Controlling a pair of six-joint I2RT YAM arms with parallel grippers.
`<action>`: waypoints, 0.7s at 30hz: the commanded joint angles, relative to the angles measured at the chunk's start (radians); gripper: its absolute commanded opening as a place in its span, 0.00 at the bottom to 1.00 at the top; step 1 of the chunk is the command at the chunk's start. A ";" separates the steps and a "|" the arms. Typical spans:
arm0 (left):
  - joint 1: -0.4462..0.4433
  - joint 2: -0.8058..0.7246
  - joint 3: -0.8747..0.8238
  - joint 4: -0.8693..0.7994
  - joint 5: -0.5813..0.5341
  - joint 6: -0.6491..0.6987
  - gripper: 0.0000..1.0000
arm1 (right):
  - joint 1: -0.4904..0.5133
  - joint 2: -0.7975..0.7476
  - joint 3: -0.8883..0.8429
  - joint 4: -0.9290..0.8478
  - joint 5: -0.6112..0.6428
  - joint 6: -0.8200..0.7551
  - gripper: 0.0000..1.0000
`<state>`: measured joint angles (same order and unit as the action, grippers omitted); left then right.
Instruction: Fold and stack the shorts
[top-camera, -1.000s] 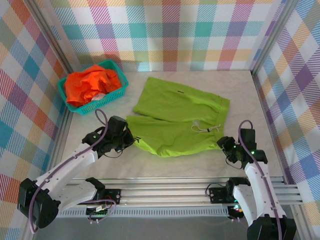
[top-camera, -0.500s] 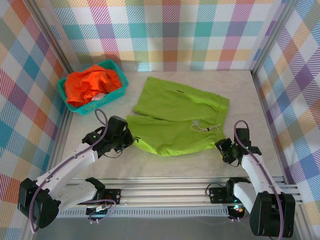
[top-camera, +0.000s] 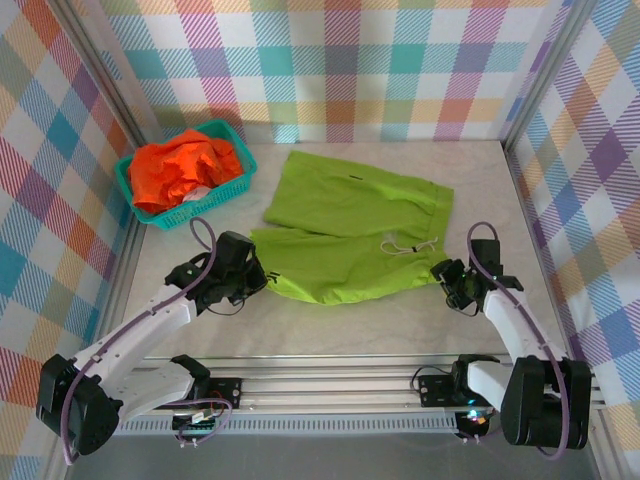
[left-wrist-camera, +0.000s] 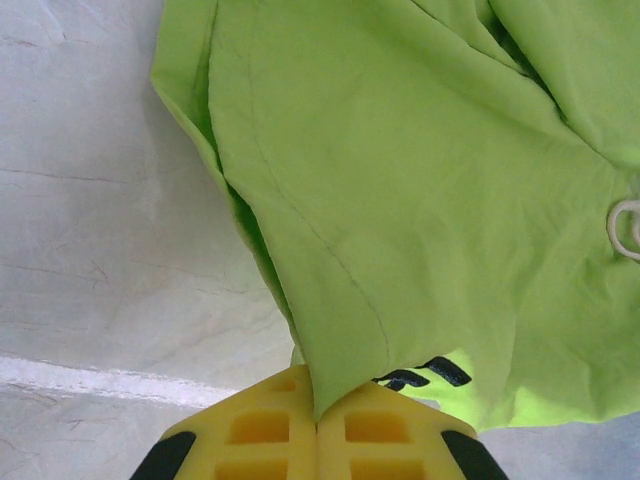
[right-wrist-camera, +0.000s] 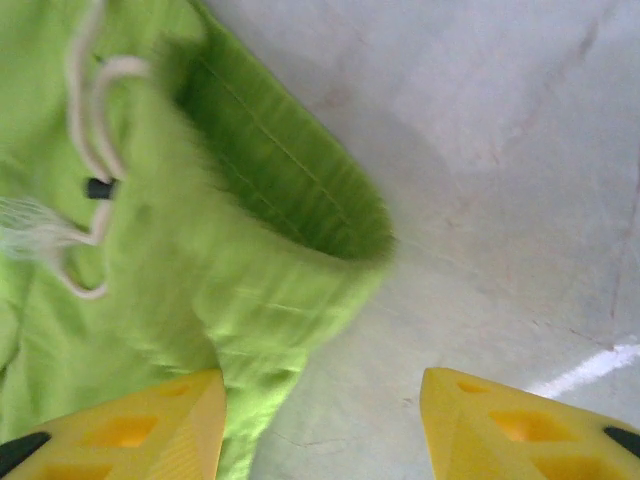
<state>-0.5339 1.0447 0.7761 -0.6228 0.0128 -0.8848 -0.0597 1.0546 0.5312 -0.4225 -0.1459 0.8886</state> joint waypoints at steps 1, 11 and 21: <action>0.013 0.004 -0.010 0.014 -0.013 0.021 0.00 | -0.008 0.009 0.034 0.007 0.024 -0.034 0.54; 0.018 0.003 -0.025 0.023 -0.004 0.018 0.00 | -0.008 0.166 0.038 0.052 -0.031 -0.022 0.51; 0.030 -0.003 -0.035 0.032 -0.001 0.019 0.00 | -0.008 0.225 0.023 0.031 -0.049 -0.074 0.66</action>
<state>-0.5186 1.0504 0.7479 -0.5987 0.0139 -0.8772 -0.0643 1.2675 0.5564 -0.3843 -0.1715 0.8501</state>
